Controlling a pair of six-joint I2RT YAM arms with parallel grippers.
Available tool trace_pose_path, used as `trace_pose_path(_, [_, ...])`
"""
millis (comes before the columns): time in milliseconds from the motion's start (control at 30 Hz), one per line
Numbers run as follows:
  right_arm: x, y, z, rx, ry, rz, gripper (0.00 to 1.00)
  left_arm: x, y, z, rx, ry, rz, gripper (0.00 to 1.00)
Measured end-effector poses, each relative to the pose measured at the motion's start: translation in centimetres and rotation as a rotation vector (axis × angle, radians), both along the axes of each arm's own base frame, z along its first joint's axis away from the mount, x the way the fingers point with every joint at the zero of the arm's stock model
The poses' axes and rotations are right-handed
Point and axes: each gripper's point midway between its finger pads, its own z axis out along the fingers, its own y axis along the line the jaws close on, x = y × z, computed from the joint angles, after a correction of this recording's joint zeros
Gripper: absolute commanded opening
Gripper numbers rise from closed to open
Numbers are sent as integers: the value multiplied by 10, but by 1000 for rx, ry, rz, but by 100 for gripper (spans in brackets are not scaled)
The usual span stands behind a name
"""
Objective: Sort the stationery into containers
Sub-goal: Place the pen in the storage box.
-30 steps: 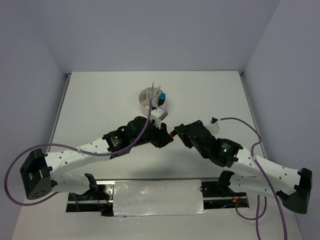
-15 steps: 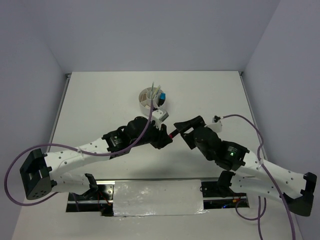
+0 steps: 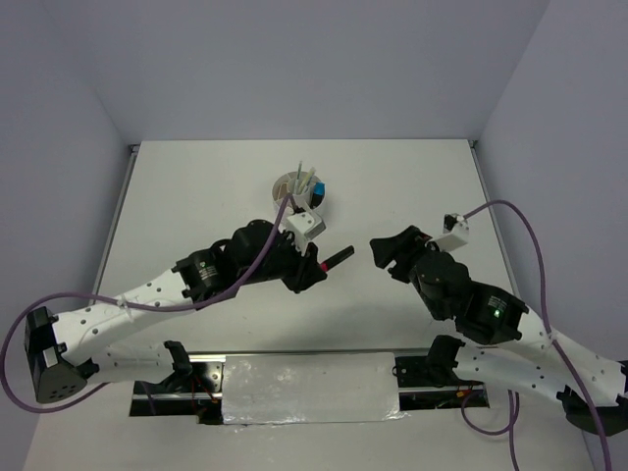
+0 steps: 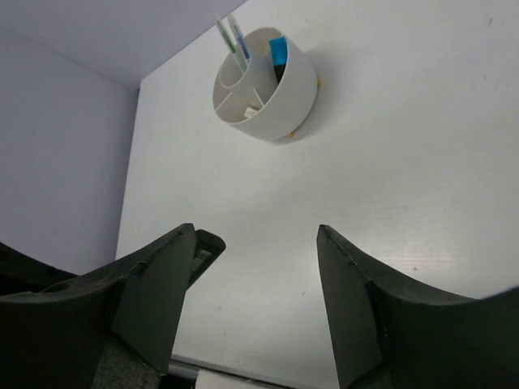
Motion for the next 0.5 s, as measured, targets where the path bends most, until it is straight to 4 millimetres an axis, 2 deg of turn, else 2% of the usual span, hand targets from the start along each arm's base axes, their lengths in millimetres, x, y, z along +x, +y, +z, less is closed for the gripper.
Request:
trace_pose_path(67, [6,0,11,-77,-9,-11,64,3,2,6,40,5,7,0])
trace_pose_path(100, [9,1,16,-108,-25,-7,55,6,1,10,56,4,0,0])
trace_pose_path(133, [12,4,22,-146,-50,11,50,7,-1,13,70,5,-13,0])
trace_pose_path(167, [14,8,24,-189,-76,36,40,8,-3,16,81,4,-28,0])
trace_pose_path(200, [16,12,26,-230,-99,63,36,7,-4,16,89,7,-45,0])
trace_pose_path(233, [18,15,25,-275,-115,85,32,4,-4,16,98,11,-72,0])
trace_pose_path(300, [22,21,25,-366,-142,129,16,-6,-3,11,114,26,-127,0])
trace_pose_path(367, [25,30,29,-435,-171,181,13,-16,-3,10,116,36,-182,0])
trace_pose_path(500, [23,57,28,-502,-218,342,15,-31,3,15,90,36,-238,0])
